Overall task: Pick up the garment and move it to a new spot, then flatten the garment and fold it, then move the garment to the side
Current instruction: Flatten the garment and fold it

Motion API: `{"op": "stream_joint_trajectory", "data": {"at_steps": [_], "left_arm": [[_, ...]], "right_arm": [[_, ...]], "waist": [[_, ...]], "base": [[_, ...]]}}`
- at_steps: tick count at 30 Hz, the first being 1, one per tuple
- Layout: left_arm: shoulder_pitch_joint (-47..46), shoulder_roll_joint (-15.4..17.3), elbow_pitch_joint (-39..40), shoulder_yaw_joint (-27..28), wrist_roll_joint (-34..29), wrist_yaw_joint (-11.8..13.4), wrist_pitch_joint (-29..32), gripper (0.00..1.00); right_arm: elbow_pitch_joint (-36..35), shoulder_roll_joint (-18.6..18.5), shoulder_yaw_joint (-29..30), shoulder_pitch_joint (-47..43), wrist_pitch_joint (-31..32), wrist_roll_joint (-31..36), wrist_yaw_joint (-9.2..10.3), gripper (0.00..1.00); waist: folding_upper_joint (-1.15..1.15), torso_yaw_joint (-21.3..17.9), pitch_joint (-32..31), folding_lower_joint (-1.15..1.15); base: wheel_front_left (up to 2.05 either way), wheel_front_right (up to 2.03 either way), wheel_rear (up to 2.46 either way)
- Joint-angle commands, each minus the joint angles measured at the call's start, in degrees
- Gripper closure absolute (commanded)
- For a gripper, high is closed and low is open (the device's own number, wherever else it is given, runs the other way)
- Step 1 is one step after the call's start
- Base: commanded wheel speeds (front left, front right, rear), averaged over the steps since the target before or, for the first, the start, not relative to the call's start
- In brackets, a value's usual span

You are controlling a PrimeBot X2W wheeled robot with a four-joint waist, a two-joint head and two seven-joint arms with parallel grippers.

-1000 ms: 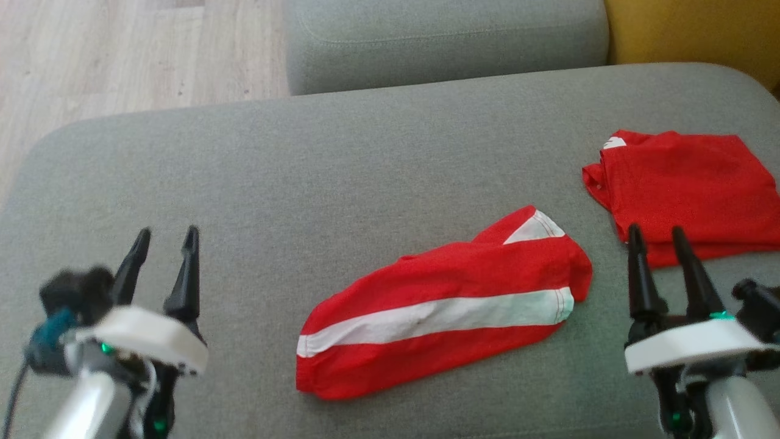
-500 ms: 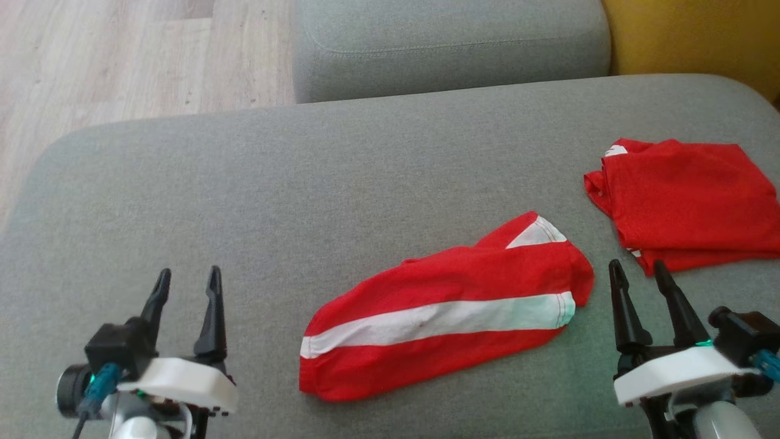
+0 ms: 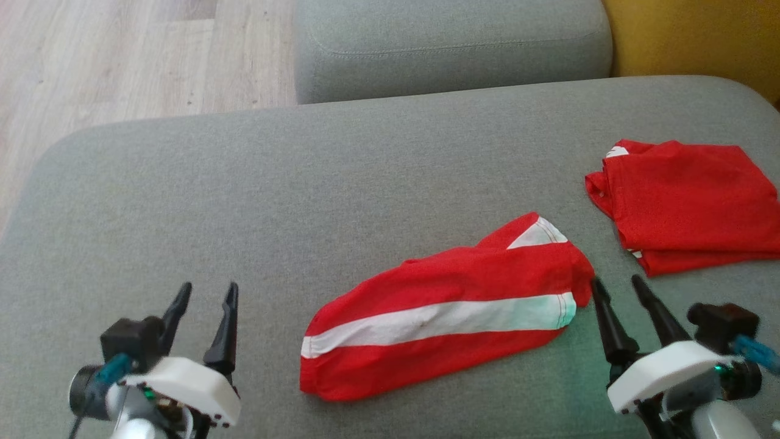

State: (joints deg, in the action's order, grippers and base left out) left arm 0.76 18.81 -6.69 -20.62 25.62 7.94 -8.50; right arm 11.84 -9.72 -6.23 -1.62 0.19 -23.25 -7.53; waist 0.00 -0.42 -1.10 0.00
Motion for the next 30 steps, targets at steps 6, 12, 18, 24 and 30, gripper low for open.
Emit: {"op": "stream_joint_trajectory", "data": {"at_steps": [6,12,18,24,30], "left_arm": [[-5.7,2.6,2.5,1.4,8.6,-4.9,13.4,0.0],[-10.2,5.1,2.8,0.4,17.4,-9.9,28.2,0.0],[-14.9,6.1,0.7,-1.2,25.8,-13.3,40.0,0.0],[-20.0,6.6,-3.6,-4.1,31.7,-14.7,49.5,0.0],[-23.2,6.6,-7.9,-6.5,37.2,-15.3,56.6,0.0]], "right_arm": [[0.0,-5.0,-5.2,4.5,11.5,-6.1,0.04,0.0],[2.9,-6.9,-7.6,6.9,18.1,-9.7,0.04,0.0],[6.4,-6.6,-8.8,9.9,20.0,-11.6,0.04,0.0],[9.5,-6.4,-10.2,11.8,21.2,-13.5,0.04,0.0],[11.1,-6.5,-11.9,13.4,20.1,-14.4,0.04,0.0]], "waist": [[0.0,0.4,0.6,0.0],[0.0,0.7,2.2,0.0],[0.0,0.8,3.7,0.0],[0.0,0.9,4.5,0.0],[0.0,0.5,4.8,0.0]], "base": [[0.0,0.0,0.0],[0.0,0.0,0.0],[0.0,0.0,0.0],[0.0,0.0,0.0],[0.0,0.0,0.0]]}}
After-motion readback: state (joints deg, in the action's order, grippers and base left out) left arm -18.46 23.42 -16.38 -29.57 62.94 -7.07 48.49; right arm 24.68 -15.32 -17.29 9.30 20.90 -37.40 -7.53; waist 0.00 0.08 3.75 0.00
